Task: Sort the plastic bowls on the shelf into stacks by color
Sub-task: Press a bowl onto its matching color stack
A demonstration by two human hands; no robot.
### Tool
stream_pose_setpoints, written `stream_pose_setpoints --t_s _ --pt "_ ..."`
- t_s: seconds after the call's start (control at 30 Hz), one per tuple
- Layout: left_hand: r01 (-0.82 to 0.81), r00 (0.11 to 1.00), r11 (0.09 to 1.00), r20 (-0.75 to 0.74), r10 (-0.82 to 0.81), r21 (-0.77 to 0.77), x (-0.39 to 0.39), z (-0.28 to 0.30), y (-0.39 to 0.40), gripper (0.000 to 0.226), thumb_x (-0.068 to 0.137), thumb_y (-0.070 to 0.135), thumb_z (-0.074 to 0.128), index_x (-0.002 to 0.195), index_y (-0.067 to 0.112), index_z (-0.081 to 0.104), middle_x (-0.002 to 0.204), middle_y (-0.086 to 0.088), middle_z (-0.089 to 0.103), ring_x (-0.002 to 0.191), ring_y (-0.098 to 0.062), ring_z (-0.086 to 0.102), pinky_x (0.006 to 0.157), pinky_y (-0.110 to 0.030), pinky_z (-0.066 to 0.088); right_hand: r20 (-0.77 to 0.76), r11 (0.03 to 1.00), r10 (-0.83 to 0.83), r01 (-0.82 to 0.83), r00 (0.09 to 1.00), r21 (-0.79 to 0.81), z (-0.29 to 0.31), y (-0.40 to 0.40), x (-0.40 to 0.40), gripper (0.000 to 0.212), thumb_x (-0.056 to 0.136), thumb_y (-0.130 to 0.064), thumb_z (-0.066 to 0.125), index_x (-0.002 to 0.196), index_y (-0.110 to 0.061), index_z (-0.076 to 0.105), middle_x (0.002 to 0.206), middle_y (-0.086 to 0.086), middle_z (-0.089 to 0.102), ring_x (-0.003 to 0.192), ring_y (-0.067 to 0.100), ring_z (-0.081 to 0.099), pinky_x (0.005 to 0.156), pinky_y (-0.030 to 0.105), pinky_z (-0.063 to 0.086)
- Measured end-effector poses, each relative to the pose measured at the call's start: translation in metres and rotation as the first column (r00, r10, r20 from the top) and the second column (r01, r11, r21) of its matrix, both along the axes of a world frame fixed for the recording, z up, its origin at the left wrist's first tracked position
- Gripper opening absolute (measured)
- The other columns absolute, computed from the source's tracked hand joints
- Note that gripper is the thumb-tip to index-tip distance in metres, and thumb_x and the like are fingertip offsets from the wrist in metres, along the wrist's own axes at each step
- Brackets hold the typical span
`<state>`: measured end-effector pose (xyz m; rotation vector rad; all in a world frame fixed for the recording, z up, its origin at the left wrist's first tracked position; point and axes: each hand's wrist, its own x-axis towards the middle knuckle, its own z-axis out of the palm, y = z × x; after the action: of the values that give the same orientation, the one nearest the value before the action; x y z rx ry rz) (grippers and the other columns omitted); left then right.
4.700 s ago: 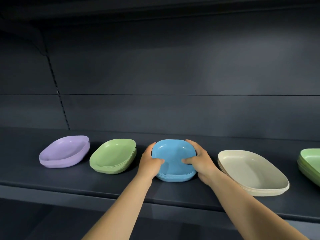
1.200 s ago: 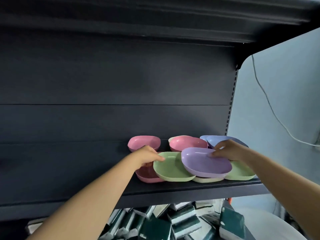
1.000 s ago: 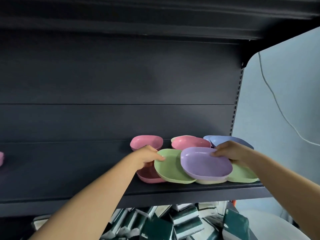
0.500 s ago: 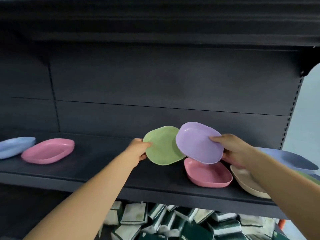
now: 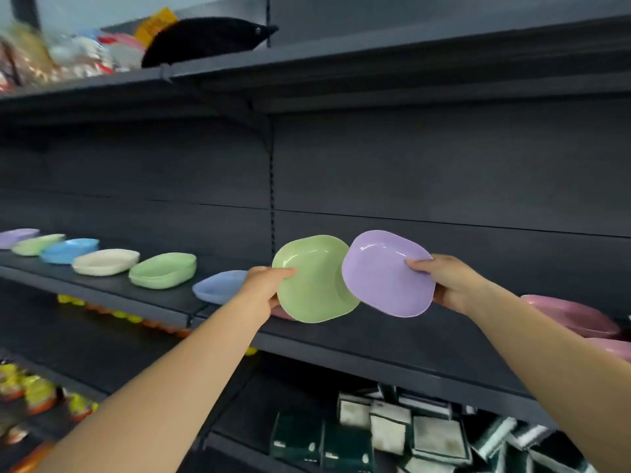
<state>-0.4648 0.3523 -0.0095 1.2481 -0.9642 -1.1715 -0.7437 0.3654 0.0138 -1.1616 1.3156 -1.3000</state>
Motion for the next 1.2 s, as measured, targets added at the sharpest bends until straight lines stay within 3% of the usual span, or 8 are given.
stream_pose_setpoints --t_s 0.17,0.27,0.43,0.67,0.83,1.0,1.1,1.2 --pt "-0.097 0.995 0.993 0.001 0.098 -0.061 0.101 0.006 -0.005 0.023 0.084 0.007 0.068 0.105 0.002 0.059 0.098 -0.014 0.066 0.087 -0.030 0.064 0.065 -0.035 0.053 0.039 0.999 0.036 -0.035 0.999 -0.042 -0.004 -0.022 0.103 0.031 0.089 -0.012 0.063 0.119 -0.005 0.061 0.117 0.011 0.065 0.103 0.030 0.063 0.075 0.037 0.052" --pt "-0.123 0.992 0.987 0.026 0.126 -0.100 0.149 0.007 -0.009 0.009 0.084 0.008 0.068 0.090 0.007 0.061 0.088 -0.010 0.066 0.080 -0.026 0.063 0.069 -0.035 0.052 0.052 0.998 0.047 -0.044 0.998 -0.053 -0.004 -0.034 0.154 0.027 0.088 -0.012 0.064 0.115 -0.006 0.062 0.112 0.009 0.065 0.102 0.030 0.062 0.081 0.038 0.050" --pt "-0.195 0.978 0.969 0.047 0.205 -0.153 0.215 0.008 -0.027 0.010 0.081 0.010 0.071 0.079 0.015 0.063 0.097 -0.012 0.068 0.094 -0.030 0.064 0.092 -0.042 0.051 0.057 0.997 0.055 -0.052 0.997 -0.054 -0.003 -0.063 0.222 0.012 0.085 -0.012 0.068 0.097 -0.011 0.065 0.108 0.008 0.066 0.099 0.029 0.062 0.084 0.038 0.050" --pt "-0.288 0.951 0.940 0.061 0.303 -0.184 0.286 0.006 -0.080 0.020 0.082 0.011 0.071 0.068 0.020 0.060 0.076 -0.001 0.063 0.083 -0.027 0.060 0.081 -0.036 0.050 0.037 0.994 0.057 -0.053 0.998 -0.090 0.001 -0.138 0.294 0.028 0.085 -0.016 0.069 0.110 -0.008 0.064 0.114 0.011 0.066 0.103 0.032 0.062 0.079 0.038 0.050" --pt "-0.295 0.952 0.944 0.043 0.304 -0.147 0.337 0.001 -0.139 0.019 0.080 0.011 0.072 0.070 0.020 0.058 0.080 0.000 0.062 0.088 -0.025 0.058 0.083 -0.034 0.047 0.038 0.993 0.078 -0.074 0.996 -0.088 0.000 -0.206 0.348 0.033 0.086 -0.015 0.068 0.116 -0.006 0.061 0.115 0.011 0.063 0.102 0.032 0.061 0.077 0.039 0.049" --pt "-0.242 0.953 0.967 0.165 0.253 -0.084 0.384 -0.001 -0.206 0.012 0.074 0.011 0.077 0.078 0.008 0.067 0.091 -0.012 0.071 0.093 -0.031 0.067 0.091 -0.043 0.053 0.002 0.992 0.104 -0.104 0.995 -0.068 -0.004 -0.267 0.386 0.034 0.085 -0.017 0.068 0.117 -0.006 0.062 0.115 0.011 0.065 0.103 0.032 0.062 0.082 0.039 0.050" --pt "-0.198 0.951 0.980 0.235 0.200 -0.031 0.401 -0.012 -0.241 0.024 0.072 0.011 0.079 0.089 -0.001 0.067 0.092 -0.013 0.071 0.092 -0.030 0.068 0.080 -0.038 0.055 -0.013 0.993 0.110 -0.111 0.994 -0.051 -0.010 -0.292 0.398 0.034 0.085 -0.017 0.068 0.117 -0.006 0.062 0.113 0.011 0.066 0.102 0.031 0.063 0.078 0.037 0.049" --pt "-0.153 0.954 0.988 0.264 0.144 0.015 0.408 -0.026 -0.266 0.019 0.074 0.009 0.078 0.078 0.007 0.060 0.085 -0.007 0.067 0.084 -0.024 0.064 0.067 -0.027 0.048 -0.029 0.995 0.094 -0.095 0.995 -0.022 -0.018 -0.305 0.402 0.032 0.085 -0.016 0.069 0.114 -0.006 0.063 0.112 0.012 0.067 0.100 0.031 0.064 0.073 0.036 0.051"
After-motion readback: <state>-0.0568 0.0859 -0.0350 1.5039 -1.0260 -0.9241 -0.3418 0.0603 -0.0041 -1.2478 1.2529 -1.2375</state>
